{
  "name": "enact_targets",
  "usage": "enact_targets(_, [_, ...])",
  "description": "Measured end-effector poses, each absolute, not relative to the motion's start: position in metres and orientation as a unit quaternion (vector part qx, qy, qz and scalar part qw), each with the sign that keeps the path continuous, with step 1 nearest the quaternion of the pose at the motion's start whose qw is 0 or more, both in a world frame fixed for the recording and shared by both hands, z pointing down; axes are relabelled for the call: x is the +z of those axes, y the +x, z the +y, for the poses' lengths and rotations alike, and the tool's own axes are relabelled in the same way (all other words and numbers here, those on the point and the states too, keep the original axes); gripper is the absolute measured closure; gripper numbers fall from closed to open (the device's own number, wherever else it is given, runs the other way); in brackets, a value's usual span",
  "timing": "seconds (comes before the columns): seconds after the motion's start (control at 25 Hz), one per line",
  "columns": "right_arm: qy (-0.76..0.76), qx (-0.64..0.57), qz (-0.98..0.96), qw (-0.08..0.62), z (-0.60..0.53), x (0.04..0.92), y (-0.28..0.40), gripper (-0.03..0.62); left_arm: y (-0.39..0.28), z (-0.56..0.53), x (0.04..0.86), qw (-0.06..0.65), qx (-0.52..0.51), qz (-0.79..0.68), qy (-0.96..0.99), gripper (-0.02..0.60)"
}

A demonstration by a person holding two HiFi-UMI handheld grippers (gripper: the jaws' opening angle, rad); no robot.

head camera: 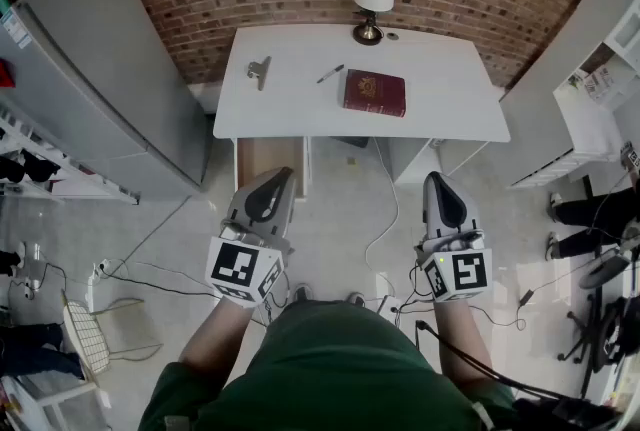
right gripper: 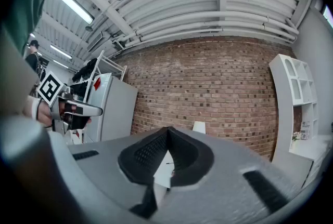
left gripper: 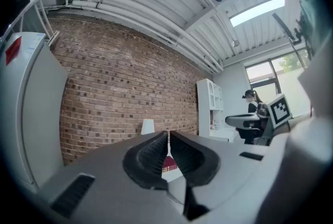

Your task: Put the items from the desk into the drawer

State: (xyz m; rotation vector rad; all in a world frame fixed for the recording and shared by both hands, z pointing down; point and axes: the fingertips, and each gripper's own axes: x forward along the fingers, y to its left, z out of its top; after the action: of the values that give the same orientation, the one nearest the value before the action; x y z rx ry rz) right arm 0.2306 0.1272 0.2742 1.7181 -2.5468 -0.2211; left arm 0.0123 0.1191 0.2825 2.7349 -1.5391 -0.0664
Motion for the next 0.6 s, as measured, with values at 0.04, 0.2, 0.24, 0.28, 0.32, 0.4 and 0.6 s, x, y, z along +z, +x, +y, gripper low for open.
enact_targets(0.04, [0.559,-0.072,-0.826,0.033,0.126,0.275,0.228,0.594,0.010,0.118,0.283,0.002,-0.022,-0.490,0.872,0.569])
enact_targets(0.2, [0.559,-0.069,-0.826,0.021,0.127,0.273,0.216,0.594,-0.005,0.116,0.283,0.002,-0.024,-0.487,0.873,0.569])
enact_targets(0.24, [0.558,-0.066,-0.827,0.010,0.127,0.271,0.213,0.594,-0.009,0.115,0.283,0.001,-0.024,-0.486,0.874,0.569])
enact_targets(0.28, [0.557,-0.062,-0.828,0.000,0.127,0.270,0.209,0.592,-0.013,0.115,0.284,0.000,-0.025,-0.485,0.874,0.569])
enact_targets(0.32, [0.558,-0.057,-0.828,-0.005,0.126,0.270,0.207,0.592,-0.016,0.114,0.285,0.000,-0.026,-0.483,0.875,0.569])
enact_targets(0.4, [0.566,-0.049,-0.823,0.001,0.123,0.274,0.203,0.592,-0.023,0.112,0.289,0.003,-0.028,-0.476,0.879,0.569])
enact_targets(0.6, [0.580,-0.038,-0.813,0.018,0.117,0.282,0.190,0.592,-0.034,0.102,0.306,0.021,-0.027,-0.458,0.888,0.569])
